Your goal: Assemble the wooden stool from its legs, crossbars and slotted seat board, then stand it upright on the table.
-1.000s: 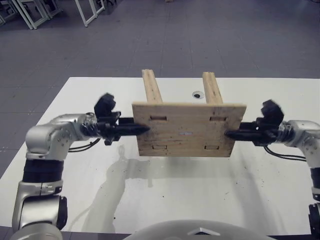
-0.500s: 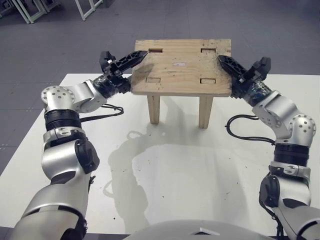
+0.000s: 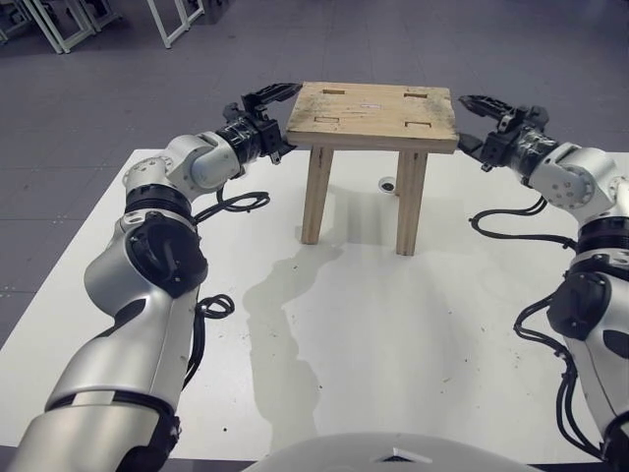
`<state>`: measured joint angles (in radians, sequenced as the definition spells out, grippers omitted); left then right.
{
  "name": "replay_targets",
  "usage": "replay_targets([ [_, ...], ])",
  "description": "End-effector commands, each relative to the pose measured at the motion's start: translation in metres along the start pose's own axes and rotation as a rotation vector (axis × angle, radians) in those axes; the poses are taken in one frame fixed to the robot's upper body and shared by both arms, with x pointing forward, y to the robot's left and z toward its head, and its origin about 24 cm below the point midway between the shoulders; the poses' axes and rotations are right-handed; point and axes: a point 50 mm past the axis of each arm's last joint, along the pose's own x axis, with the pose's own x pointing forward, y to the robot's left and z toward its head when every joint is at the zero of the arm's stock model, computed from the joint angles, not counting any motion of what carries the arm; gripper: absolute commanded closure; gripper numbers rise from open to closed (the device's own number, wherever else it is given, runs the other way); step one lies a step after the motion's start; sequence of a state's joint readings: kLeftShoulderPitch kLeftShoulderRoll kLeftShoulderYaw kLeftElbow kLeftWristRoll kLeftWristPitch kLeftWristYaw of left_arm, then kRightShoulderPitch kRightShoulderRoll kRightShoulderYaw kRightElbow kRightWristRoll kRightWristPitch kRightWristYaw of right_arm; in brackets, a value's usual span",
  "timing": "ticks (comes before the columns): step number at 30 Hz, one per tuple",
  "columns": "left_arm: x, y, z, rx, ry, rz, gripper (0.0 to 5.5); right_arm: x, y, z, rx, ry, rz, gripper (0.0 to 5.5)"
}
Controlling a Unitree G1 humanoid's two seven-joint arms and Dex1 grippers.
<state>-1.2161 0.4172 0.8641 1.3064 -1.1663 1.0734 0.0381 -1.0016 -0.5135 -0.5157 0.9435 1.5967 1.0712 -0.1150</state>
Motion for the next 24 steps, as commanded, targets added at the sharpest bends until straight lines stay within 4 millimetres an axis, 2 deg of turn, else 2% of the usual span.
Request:
replay_targets([
  [1, -0.017, -0.015, 0.016, 0.038, -0.075, -0.094, 2.03, -0.014, 0.012, 0.014, -0.072, -0.08, 0.087, 2.6],
  [4, -0.028, -0.015, 0.03, 0.04, -0.179, -0.096, 2.03, -0.018, 0.012, 0.017, -0.197, -0.128, 0.024, 2.6],
  [5, -0.031, -0.012, 0.033, 0.047, -0.21, -0.085, 2.03, -0.018, 0.012, 0.019, -0.29, -0.179, -0.014, 2.6],
  [7, -0.034, -0.004, 0.035, 0.145, -0.257, -0.011, 2.03, -0.012, 0.029, 0.017, -0.627, -0.289, -0.072, 2.6],
  [9, -0.033, 0.01, 0.03, 0.247, -0.239, 0.097, 2.03, 0.007, 0.056, -0.002, -0.92, -0.31, -0.023, 2.6],
  [12, -0.035, 0.033, 0.026, 0.307, -0.248, 0.251, 2.03, 0.036, 0.08, -0.033, -1.103, -0.275, 0.092, 2.6],
  [13, -0.038, 0.036, 0.029, 0.345, -0.302, 0.281, 2.03, 0.044, 0.085, -0.041, -1.155, -0.268, 0.123, 2.6],
  [15, -0.047, 0.028, 0.039, 0.464, -0.489, 0.244, 2.03, 0.057, 0.093, -0.054, -1.245, -0.274, 0.184, 2.6],
  [17, -0.054, 0.009, 0.039, 0.597, -0.627, 0.112, 2.03, 0.066, 0.096, -0.063, -1.294, -0.285, 0.234, 2.6],
  [21, -0.059, -0.01, 0.019, 0.812, -0.673, -0.005, 2.03, 0.084, 0.105, -0.085, -1.335, -0.293, 0.332, 2.6],
  [22, -0.064, -0.017, 0.017, 0.878, -0.725, -0.033, 2.03, 0.093, 0.099, -0.09, -1.327, -0.269, 0.324, 2.6],
  [24, -0.074, -0.032, 0.008, 1.092, -0.843, -0.063, 2.03, 0.116, 0.06, -0.101, -1.3, -0.128, 0.201, 2.6],
])
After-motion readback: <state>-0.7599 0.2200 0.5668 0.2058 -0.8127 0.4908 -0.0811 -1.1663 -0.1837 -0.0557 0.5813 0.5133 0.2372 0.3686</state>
